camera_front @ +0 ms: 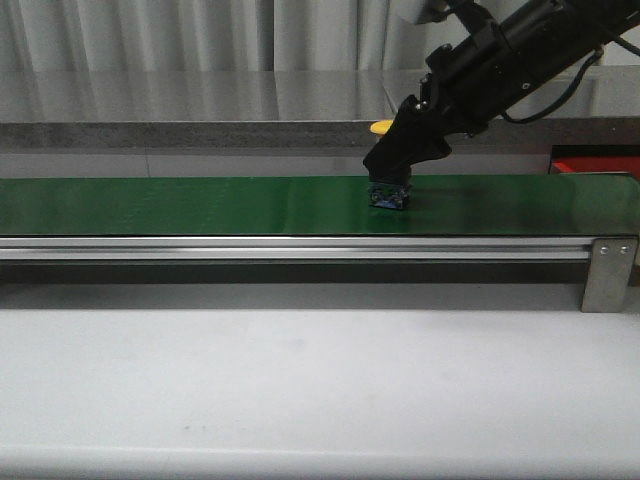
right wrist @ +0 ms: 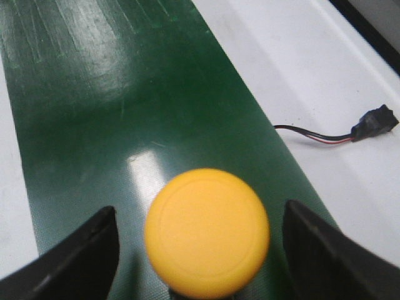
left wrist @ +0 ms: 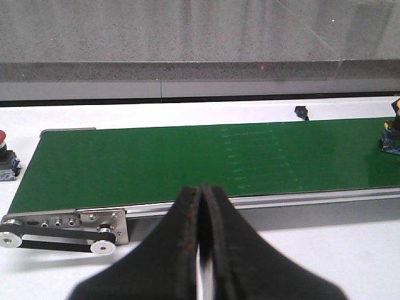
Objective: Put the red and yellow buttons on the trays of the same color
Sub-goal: 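Grasp the yellow button with the right gripper and lift it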
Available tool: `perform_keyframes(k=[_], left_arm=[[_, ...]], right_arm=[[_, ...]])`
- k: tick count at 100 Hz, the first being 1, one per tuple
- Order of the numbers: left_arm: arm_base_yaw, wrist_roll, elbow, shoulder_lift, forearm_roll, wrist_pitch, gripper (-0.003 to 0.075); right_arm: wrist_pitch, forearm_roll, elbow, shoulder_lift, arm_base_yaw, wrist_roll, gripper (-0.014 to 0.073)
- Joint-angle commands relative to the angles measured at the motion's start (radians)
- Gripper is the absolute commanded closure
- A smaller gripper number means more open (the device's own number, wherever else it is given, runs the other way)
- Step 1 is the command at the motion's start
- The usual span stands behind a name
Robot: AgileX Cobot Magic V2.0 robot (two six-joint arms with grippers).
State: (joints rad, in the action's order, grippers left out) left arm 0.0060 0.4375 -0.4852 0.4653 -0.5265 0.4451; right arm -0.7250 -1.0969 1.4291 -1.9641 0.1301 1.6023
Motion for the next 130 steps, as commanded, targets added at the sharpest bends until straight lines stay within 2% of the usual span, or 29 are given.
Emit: perform_keyframes(k=[1,22,29,44,67,78,93,107,130], left_arm=[[-0.007,-0.002,-0.026,0.005,-0.027,-0.063,0.0741],[-0.007,-0.002,-0.026,0.005,-0.027,-0.063,0.0741],[-0.007,-0.002,-0.026,0.005,-0.027,-0.063,0.0741],[-0.007,-0.002,-0.026,0.005,-0.027,-0.063,0.0741],[-0.007,-0.002,-0.026,0.005,-0.027,-0.063,0.0741],[-0.007,-0.002,-0.026,0.005,-0.027,-0.063,0.0741],[-0.007,-0.002,-0.026,0.005,-0.027,-0.063,0.0741],[-0.007,-0.002,-0.026,0.005,-0.027,-0.063,0.0741],[-0.007,-0.002,-0.026,0.005,-0.027,-0.063,0.0741]], right_arm=[[0.021,-0.054,0.026,0.053,0.001,0.010,0.0098],[0.042,-0.054,0.026,0.053,0.000,-0.010,0.0398],[0.041,-0.054,0.026,0.057,0.000,-0.045,0.0447],[0.105,-0.036,0.024,0.089,-0.005,-0.158,0.0450],[0.155,0.173,0.001,0.237,-0.006,-0.374,0.0450],[0.212,0.258,-0.082,0.339,-0.006,-0.455,0.0450],[0.347,0.286,-0.257,0.490,-0.026,-0.466,0.0450],[0.361,0.257,-0.390,0.612,-0.117,-0.480,0.0450],[0.322,0.156,-0.529,0.733,-0.362,-0.494,0.0450]])
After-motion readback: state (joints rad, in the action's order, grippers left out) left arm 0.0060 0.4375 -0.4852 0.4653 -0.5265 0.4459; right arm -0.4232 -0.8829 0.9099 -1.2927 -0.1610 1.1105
